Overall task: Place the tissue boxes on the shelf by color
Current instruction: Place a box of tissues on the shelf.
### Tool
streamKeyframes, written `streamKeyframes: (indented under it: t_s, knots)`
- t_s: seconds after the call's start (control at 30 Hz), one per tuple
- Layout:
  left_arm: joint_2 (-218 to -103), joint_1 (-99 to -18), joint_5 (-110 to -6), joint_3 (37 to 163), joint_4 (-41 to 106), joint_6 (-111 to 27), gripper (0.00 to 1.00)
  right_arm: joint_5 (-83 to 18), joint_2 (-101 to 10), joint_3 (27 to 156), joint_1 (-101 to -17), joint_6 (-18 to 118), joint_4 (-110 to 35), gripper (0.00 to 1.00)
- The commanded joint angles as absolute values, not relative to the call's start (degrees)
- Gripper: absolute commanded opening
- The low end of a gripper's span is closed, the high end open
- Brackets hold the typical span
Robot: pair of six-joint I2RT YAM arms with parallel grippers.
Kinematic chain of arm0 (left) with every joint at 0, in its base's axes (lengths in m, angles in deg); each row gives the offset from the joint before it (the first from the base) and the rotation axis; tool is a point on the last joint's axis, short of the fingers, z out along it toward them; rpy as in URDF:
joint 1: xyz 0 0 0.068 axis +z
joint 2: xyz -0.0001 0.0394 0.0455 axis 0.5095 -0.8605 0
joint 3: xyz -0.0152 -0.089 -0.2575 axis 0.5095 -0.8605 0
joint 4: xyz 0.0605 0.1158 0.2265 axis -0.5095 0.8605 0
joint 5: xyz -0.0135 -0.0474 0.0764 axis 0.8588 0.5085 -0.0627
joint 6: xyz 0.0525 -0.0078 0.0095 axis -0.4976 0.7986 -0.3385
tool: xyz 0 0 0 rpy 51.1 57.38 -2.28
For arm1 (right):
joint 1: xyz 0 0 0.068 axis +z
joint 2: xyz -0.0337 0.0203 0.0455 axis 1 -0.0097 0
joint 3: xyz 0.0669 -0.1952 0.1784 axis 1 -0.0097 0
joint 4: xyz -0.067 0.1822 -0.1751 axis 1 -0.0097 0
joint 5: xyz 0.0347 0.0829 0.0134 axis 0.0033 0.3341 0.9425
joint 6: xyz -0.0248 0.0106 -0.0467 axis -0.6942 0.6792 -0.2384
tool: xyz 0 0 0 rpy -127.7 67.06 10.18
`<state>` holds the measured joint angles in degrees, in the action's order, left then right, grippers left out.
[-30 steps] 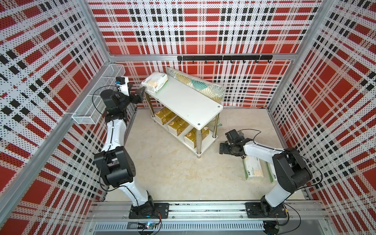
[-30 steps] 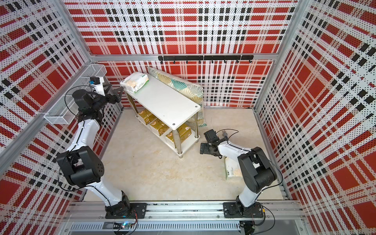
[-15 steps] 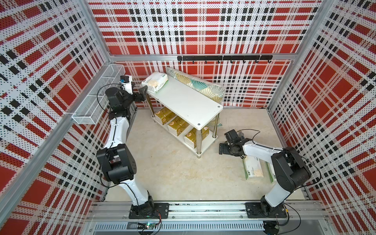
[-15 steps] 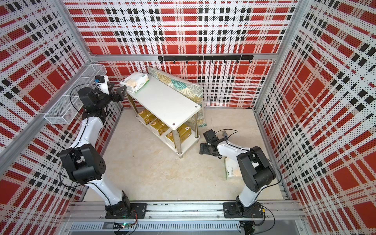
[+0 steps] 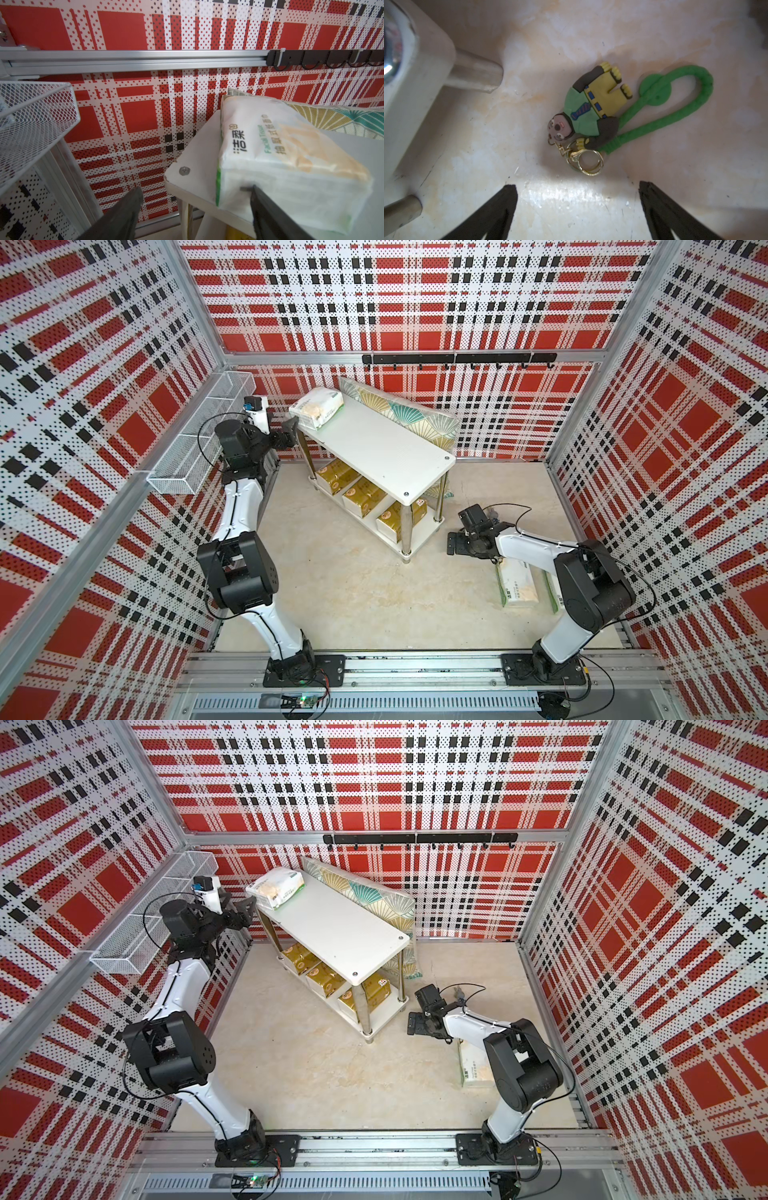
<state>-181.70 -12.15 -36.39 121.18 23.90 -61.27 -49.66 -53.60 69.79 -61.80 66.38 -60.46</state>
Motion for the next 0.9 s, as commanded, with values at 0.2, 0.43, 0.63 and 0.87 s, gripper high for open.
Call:
streamKeyframes:
  t_s: [0.2, 0.43, 0.63, 0.87]
  knots:
    - [-182.85, -12.71, -37.61, 122.99, 22.62, -60.82, 0.84, -50.02, -54.35, 70.88, -61.35, 66.39, -59.82, 1.0]
    - [-183.2, -12.62, -38.91, 122.67, 22.66, -60.9, 0.84, -49.94, -54.81, 70.84, -61.39, 66.39, -59.65, 1.0]
    - [-183.56, -12.66, -39.59, 122.81, 22.57, -60.87, 0.84, -49.94, -54.98, 70.91, -61.38, 66.3, -59.65, 1.0]
    - [-182.06, -12.29, -37.25, 121.48, 21.76, -60.49, 0.84, -49.94, -54.89, 70.75, -61.4, 66.52, -59.58, 1.0]
